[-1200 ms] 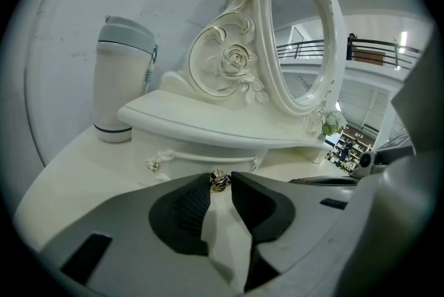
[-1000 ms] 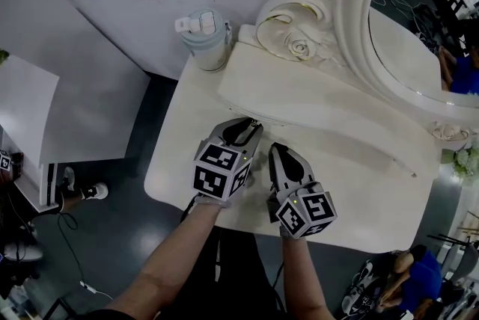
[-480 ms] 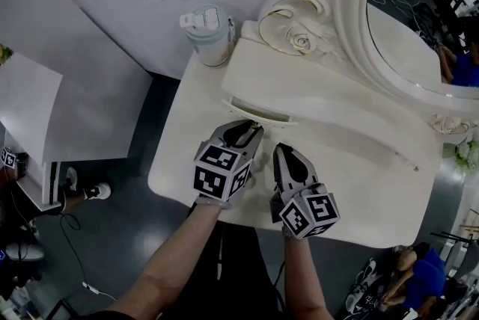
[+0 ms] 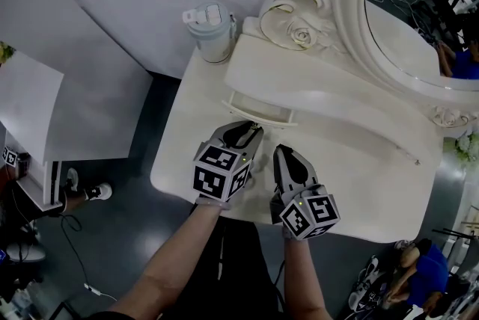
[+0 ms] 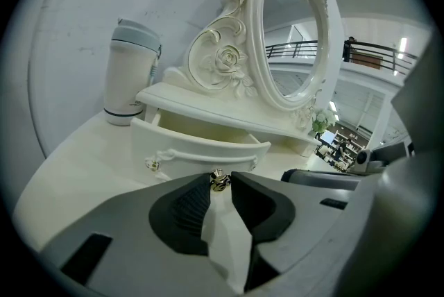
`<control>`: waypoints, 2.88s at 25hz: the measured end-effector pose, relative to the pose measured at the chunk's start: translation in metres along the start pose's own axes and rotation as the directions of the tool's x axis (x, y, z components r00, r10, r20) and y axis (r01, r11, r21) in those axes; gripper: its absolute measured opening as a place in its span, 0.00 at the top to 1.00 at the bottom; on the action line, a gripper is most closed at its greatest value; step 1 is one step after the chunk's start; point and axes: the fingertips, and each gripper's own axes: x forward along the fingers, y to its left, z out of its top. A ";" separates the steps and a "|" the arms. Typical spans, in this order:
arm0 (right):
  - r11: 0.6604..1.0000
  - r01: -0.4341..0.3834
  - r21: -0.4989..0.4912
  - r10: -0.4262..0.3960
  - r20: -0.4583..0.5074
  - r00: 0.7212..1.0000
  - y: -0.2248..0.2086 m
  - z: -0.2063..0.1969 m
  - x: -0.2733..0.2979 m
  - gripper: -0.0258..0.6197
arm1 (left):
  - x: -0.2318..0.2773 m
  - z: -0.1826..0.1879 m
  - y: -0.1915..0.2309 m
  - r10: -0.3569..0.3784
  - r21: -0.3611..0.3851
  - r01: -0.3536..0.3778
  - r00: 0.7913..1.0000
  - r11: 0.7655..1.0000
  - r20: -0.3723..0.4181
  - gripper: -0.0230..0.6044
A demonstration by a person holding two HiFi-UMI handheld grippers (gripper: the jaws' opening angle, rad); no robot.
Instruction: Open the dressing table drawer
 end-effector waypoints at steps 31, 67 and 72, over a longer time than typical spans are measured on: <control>1.000 0.016 0.012 -0.017 0.016 1.000 0.021 -0.015 -0.022 0.95 | -0.022 -0.020 -0.011 -0.019 -0.001 0.019 1.000 1.000 -0.012 0.80; 0.979 -0.021 -0.200 0.047 0.126 0.991 0.085 0.064 -0.045 0.96 | -0.123 0.046 -0.019 -0.103 0.136 0.069 0.959 0.988 0.263 0.96; 0.970 -0.024 -0.241 0.060 0.143 0.988 0.103 0.084 -0.053 0.96 | -0.146 0.068 -0.024 -0.132 0.144 0.091 0.942 0.985 0.310 0.96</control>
